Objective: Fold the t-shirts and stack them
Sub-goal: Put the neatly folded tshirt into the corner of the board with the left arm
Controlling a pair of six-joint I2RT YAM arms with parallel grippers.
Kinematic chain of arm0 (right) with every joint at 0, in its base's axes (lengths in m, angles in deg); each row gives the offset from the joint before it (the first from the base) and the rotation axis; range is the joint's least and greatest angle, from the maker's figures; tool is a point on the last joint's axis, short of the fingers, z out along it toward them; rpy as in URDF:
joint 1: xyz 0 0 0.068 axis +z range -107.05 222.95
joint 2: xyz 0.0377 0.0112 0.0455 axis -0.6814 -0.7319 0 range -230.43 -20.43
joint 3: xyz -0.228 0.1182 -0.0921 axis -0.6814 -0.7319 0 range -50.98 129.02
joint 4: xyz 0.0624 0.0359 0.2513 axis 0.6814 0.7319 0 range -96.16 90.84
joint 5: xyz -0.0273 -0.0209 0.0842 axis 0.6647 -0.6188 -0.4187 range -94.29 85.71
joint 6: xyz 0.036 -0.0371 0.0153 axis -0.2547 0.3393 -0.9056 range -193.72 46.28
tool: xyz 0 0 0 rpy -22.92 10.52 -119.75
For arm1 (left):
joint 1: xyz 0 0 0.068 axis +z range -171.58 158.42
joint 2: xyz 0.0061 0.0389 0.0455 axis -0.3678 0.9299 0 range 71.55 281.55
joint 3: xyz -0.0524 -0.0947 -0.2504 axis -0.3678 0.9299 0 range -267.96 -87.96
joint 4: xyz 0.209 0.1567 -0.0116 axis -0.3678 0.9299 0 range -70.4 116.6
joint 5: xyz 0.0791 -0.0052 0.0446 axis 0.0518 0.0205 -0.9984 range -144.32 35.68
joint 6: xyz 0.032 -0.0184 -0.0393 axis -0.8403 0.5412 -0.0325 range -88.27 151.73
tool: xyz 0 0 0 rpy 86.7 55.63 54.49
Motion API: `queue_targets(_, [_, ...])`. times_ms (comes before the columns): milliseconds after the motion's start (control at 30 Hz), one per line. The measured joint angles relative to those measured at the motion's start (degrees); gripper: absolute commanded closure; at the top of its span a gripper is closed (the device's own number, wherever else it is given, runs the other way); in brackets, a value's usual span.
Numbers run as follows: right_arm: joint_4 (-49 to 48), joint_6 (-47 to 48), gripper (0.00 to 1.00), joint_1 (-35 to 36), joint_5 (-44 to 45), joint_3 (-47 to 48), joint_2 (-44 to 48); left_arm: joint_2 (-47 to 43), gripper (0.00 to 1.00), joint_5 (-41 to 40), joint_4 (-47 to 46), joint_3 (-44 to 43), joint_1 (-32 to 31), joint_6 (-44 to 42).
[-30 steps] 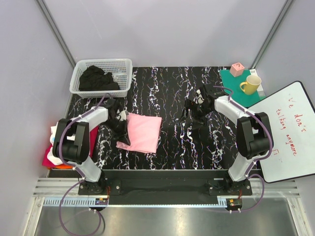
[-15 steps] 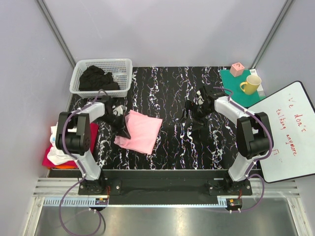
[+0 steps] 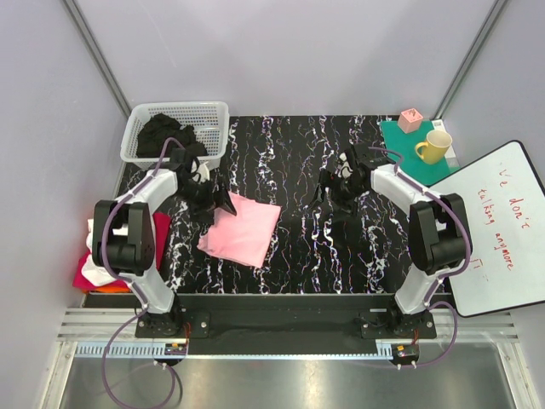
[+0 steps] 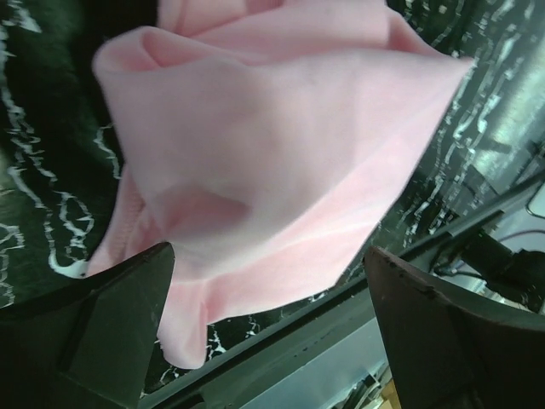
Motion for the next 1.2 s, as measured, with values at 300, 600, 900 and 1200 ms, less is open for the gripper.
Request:
queue_targets(300, [-0.1, 0.0, 0.00, 0.0, -0.9, 0.6, -1.6, -1.0, 0.01, -9.5, 1.8, -3.1, 0.6, -0.9])
queue_targets(600, [-0.1, -0.1, 0.00, 0.0, -1.2, 1.4, -2.7, 1.5, 0.01, -11.1, 3.4, -2.3, 0.8, -3.1])
queue_targets(900, [-0.2, -0.2, 0.00, 0.0, -1.3, 1.8, -2.9, 4.2, 0.01, -7.9, 3.2, -1.4, 0.8, -4.0])
queue_targets(1200, [-0.1, -0.2, 0.00, 0.0, -1.3, 2.8, -3.3, 8.6, 0.17, -5.5, 3.9, -1.8, -1.4, -4.9])
